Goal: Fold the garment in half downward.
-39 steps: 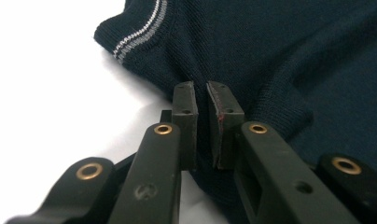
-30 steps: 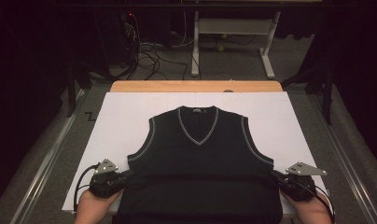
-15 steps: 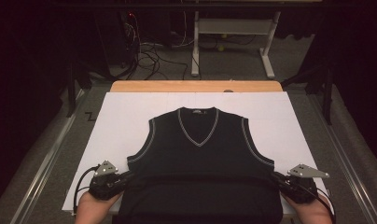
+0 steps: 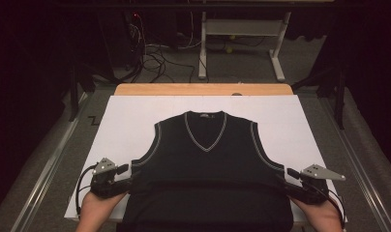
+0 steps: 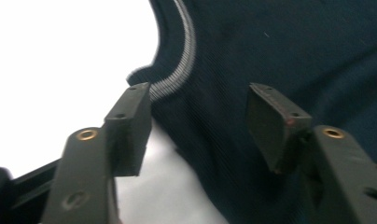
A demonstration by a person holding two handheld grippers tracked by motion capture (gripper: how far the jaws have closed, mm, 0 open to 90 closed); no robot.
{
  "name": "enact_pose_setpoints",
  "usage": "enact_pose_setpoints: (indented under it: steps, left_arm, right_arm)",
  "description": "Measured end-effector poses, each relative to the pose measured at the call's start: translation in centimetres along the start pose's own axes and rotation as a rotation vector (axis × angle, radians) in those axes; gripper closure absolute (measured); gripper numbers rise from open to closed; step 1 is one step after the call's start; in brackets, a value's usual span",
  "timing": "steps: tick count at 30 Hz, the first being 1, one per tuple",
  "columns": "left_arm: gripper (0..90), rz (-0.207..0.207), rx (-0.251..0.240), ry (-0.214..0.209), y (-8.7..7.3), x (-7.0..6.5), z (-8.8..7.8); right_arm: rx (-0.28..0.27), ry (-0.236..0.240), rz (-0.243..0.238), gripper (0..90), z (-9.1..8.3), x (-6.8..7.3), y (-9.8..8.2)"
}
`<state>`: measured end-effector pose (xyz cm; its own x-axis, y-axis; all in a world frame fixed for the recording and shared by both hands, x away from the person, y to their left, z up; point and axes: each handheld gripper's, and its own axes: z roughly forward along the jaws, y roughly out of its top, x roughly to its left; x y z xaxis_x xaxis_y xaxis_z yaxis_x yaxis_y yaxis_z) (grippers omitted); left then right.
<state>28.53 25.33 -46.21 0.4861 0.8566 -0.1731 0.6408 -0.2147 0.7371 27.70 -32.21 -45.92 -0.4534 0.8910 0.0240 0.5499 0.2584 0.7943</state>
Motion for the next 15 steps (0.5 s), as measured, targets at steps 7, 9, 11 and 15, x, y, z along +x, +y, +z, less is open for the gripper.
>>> enact_pose_setpoints:
  steps: [7,9,11,15]
  left_arm:
    - [32.5,-0.035,0.063,-0.006,2.4,1.4,3.3]
    - [32.6,-0.039,0.068,-0.011,2.5,1.5,3.8]
    - [32.6,-0.033,0.084,-0.020,2.9,1.5,4.6]
    - [32.9,-0.022,0.107,-0.020,4.7,0.9,6.3]
  right_arm:
    - [0.055,-0.011,0.030,41.8,3.2,-1.0,2.5]
    - [0.084,-0.010,0.027,42.5,4.3,-1.2,2.9]
    - [0.101,0.002,0.025,43.0,5.2,-1.3,3.3]
    - [0.127,0.017,-0.006,44.4,6.5,-0.7,4.4]
